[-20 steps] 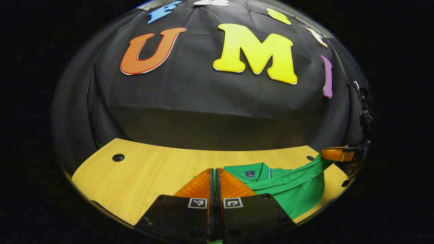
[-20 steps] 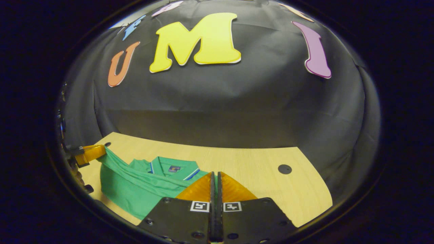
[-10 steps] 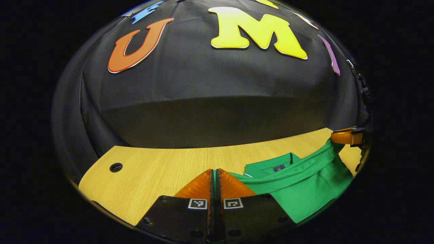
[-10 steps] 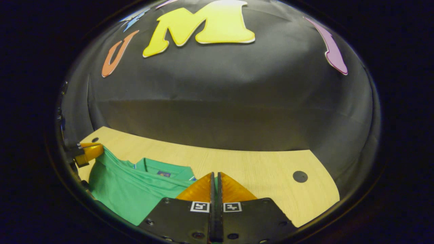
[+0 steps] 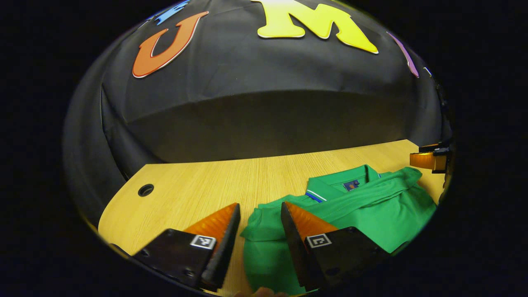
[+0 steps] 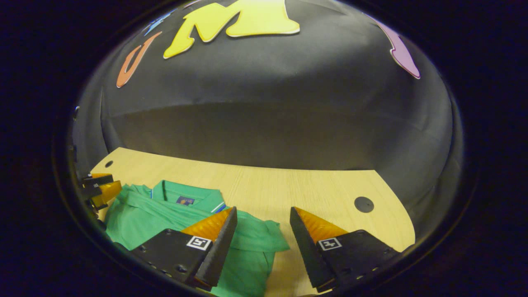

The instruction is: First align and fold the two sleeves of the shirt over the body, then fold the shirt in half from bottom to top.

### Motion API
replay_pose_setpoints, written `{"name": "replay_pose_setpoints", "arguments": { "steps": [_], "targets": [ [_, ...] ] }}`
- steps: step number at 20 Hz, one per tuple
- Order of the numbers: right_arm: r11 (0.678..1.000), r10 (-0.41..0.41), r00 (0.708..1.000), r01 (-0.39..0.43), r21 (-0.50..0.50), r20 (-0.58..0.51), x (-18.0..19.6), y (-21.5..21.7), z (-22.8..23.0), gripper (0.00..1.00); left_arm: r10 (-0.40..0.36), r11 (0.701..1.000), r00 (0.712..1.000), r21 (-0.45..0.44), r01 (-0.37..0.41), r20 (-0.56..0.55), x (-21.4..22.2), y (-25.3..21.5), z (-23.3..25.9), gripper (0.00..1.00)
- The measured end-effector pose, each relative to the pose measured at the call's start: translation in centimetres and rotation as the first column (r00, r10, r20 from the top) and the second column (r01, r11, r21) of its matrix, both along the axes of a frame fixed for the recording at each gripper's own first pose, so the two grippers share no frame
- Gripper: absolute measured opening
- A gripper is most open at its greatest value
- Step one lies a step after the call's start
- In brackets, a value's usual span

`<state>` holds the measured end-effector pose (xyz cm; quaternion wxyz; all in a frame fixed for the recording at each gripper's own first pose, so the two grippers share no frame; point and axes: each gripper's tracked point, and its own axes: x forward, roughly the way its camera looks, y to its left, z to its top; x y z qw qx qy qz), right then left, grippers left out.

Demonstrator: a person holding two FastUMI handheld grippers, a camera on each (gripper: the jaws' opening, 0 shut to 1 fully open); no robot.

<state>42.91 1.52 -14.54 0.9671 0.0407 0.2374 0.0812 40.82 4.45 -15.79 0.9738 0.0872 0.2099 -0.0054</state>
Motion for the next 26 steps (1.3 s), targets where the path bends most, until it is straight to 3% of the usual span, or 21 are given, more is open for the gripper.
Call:
{"name": "replay_pose_setpoints", "arguments": {
  "steps": [1,2,3,5,14,17,26],
  "targets": [
    [1.000,0.001,1.000,-0.001,-0.007,-0.001,-0.8,-0.2,0.4,0.79,0.013,1.000,1.000,-0.015,-0.013,-0.002,-0.5,0.1,0.4,0.82],
    [1.000,-0.001,1.000,0.002,-0.019,0.004,-1.8,-0.6,0.8,0.83,0.017,0.999,1.000,-0.039,-0.017,0.002,-1.0,-0.1,0.9,0.86],
    [1.000,-0.003,1.000,0.004,-0.027,0.015,-2.5,-0.9,1.6,0.98,0.014,0.998,1.000,-0.064,-0.014,0.009,-1.9,-0.4,1.7,0.91],
    [1.000,-0.012,0.999,0.012,-0.022,0.035,-4.6,-1.6,3.2,0.97,0.014,0.996,1.000,-0.084,-0.013,0.021,-3.7,-0.8,3.0,0.99],
    [0.997,-0.056,0.976,0.044,0.061,0.209,-18.4,-5.4,12.4,0.98,0.020,0.999,0.976,-0.052,-0.009,0.215,-18.0,-2.9,15.2,0.99],
    [0.999,-0.053,0.956,0.049,0.022,0.287,-23.2,-6.4,14.5,0.97,0.037,0.999,0.955,-0.026,-0.030,0.294,-23.8,-3.5,18.6,0.98],
    [0.998,-0.067,0.918,0.063,0.025,0.391,-35.0,-9.1,17.1,0.97,-0.003,1.000,0.926,0.011,-0.001,0.378,-35.2,-8.5,21.1,0.98]
  ]
}}
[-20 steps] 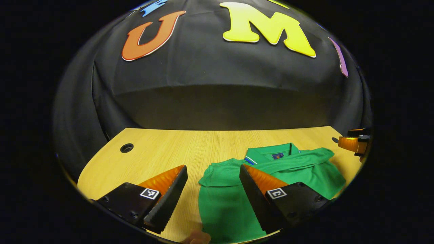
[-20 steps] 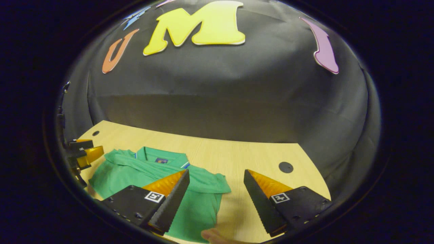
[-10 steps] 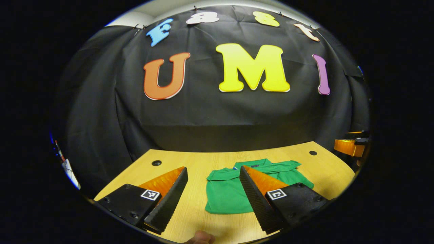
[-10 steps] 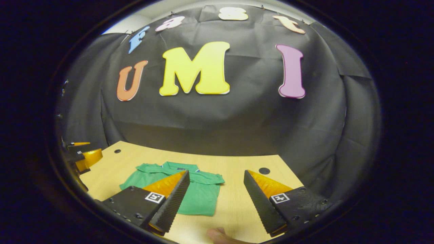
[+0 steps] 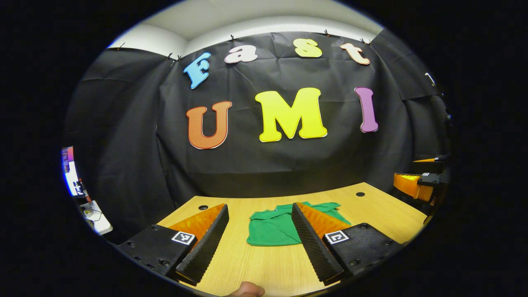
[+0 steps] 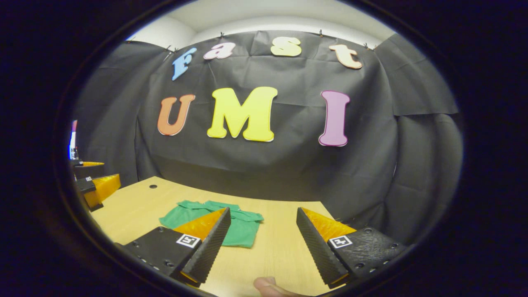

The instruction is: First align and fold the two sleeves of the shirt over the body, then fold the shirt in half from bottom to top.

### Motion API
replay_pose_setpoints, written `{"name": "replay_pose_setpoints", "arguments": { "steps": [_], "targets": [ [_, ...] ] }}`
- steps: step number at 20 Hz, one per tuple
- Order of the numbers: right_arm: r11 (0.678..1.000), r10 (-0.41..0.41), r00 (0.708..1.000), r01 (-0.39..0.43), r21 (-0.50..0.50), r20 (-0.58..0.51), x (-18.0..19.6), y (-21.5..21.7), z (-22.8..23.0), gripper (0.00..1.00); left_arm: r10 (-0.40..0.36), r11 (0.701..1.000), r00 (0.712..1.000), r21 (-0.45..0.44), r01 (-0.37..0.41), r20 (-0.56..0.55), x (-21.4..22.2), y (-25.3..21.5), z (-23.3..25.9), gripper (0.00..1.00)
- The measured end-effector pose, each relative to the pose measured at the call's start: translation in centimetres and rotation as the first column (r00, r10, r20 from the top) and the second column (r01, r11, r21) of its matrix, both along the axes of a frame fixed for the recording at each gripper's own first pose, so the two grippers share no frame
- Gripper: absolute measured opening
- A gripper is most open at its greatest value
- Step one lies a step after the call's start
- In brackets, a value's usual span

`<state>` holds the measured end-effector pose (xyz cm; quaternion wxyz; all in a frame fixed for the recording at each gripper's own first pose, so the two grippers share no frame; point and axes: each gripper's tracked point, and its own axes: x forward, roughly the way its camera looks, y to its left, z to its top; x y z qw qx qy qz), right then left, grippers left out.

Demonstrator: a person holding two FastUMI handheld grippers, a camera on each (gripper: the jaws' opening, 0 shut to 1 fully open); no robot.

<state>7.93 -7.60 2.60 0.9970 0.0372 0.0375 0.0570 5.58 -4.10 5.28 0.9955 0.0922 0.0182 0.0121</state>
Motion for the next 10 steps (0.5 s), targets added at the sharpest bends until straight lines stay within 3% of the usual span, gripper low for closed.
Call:
{"name": "replay_pose_setpoints", "arguments": {
  "steps": [5,10],
  "targets": [
    [0.998,-0.022,0.999,0.023,-0.053,0.032,-4.1,-0.8,-0.7,0.97,-0.003,1.000,1.000,0.024,0.003,0.012,-4.6,-1.5,-0.1,0.99],
    [0.998,0.023,0.999,-0.021,-0.054,0.024,-6.9,1.6,-1.3,0.96,0.015,1.000,1.000,0.017,-0.015,0.011,-7.6,-0.3,-0.3,0.99]
  ]
}}
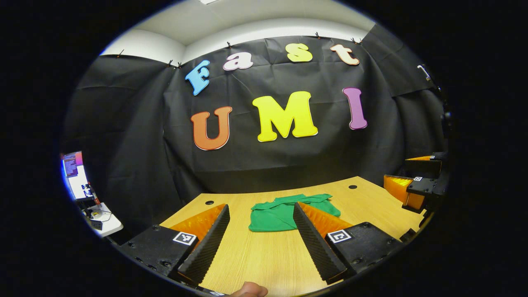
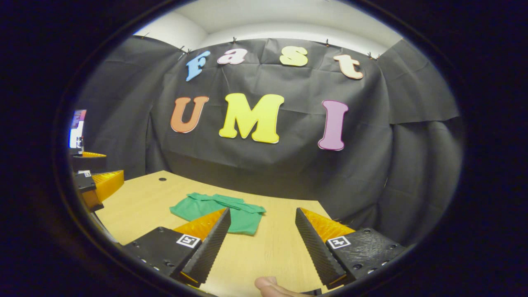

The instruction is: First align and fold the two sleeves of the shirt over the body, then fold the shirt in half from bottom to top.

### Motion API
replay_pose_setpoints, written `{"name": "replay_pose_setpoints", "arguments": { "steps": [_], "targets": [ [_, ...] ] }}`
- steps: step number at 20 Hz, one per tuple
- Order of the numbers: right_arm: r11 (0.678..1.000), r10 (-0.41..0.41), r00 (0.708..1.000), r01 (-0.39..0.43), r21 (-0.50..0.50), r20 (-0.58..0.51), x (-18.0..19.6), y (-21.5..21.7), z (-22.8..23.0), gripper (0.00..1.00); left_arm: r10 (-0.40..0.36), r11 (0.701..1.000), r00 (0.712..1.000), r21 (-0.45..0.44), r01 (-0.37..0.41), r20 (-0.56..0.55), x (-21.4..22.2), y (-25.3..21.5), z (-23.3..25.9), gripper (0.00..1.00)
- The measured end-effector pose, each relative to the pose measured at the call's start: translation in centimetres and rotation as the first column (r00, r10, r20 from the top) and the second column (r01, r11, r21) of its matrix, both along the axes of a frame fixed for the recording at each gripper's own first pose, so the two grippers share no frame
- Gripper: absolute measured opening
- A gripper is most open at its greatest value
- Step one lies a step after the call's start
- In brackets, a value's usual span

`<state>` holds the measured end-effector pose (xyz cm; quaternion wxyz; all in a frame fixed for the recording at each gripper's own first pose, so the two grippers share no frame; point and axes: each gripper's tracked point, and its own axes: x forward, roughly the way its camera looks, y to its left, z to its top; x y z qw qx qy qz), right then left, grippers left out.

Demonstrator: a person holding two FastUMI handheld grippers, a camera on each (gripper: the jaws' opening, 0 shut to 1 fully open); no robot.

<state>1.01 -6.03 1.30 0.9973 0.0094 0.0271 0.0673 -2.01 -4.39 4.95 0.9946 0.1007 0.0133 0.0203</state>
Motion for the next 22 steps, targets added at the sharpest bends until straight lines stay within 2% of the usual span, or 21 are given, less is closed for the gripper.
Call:
{"name": "replay_pose_setpoints", "arguments": {
  "steps": [5,6,10,13,14,17,22],
  "targets": [
    [0.999,0.021,1.000,-0.021,0.032,0.007,-0.3,2.5,-0.7,0.97,-0.015,1.000,1.000,-0.015,0.015,0.018,-0.3,0.8,-0.4,0.99],
    [0.999,0.023,1.000,-0.024,0.032,0.015,-0.1,2.9,-0.8,0.95,-0.027,0.999,0.999,-0.018,0.027,0.030,0.1,0.6,-0.3,0.99],
    [0.999,0.034,0.998,-0.033,-0.013,0.058,2.3,4.5,0.3,0.95,-0.069,0.997,0.997,-0.016,0.069,0.048,2.9,-0.3,0.0,0.99],
    [0.999,0.037,0.996,-0.035,-0.032,0.078,4.3,5.8,1.3,0.97,-0.062,0.998,0.996,-0.021,0.064,0.058,5.8,0.3,0.2,0.99],
    [0.999,0.038,0.996,-0.035,-0.035,0.084,5.1,6.2,1.8,0.95,-0.055,0.998,0.997,-0.024,0.056,0.050,6.8,0.5,0.0,0.99],
    [0.999,0.050,0.996,-0.048,-0.023,0.078,6.6,7.3,2.6,0.97,-0.038,0.998,0.998,-0.039,0.040,0.051,8.7,1.5,0.2,0.99],
    [0.999,0.040,0.997,-0.040,0.004,0.065,6.8,7.0,2.7,0.95,-0.054,0.997,0.995,-0.044,0.058,0.079,10.0,1.1,0.9,0.99]
  ]
}}
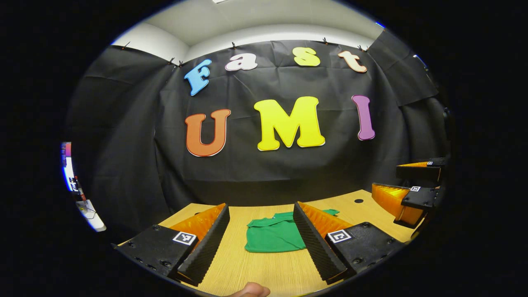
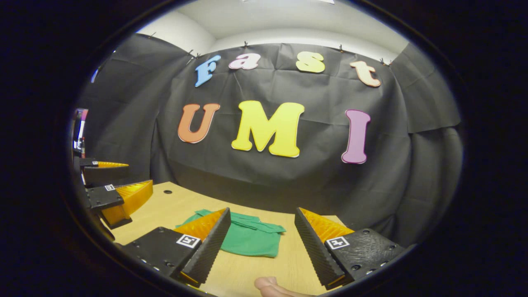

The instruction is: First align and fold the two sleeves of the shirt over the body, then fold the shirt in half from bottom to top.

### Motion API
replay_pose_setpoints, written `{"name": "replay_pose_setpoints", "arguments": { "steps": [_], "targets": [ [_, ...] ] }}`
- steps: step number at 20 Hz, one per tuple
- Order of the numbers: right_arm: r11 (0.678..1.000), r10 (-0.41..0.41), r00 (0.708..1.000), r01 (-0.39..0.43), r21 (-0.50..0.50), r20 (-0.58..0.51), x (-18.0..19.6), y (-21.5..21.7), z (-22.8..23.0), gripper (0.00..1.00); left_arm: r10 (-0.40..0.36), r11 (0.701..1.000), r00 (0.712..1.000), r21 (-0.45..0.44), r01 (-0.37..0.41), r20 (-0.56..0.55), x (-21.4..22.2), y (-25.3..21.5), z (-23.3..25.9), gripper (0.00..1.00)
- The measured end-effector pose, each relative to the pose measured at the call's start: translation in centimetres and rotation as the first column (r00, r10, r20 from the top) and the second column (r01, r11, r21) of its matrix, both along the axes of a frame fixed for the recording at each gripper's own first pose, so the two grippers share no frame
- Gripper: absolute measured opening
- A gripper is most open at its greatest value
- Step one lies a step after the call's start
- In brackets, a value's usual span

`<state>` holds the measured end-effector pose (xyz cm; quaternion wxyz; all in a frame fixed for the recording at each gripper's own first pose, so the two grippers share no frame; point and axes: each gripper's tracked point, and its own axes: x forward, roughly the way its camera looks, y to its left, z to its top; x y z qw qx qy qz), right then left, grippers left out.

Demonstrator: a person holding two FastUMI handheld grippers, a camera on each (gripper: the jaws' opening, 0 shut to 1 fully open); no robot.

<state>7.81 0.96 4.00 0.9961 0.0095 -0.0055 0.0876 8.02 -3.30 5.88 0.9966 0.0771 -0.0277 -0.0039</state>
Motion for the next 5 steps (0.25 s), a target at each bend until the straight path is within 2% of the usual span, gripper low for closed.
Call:
{"name": "replay_pose_setpoints", "arguments": {
  "steps": [5],
  "targets": [
    [0.999,-0.043,0.999,0.044,0.015,-0.024,-0.5,-1.4,-0.7,0.95,-0.034,0.999,0.999,-0.016,0.034,-0.020,-0.3,-0.7,-0.5,0.99]
  ]
}}
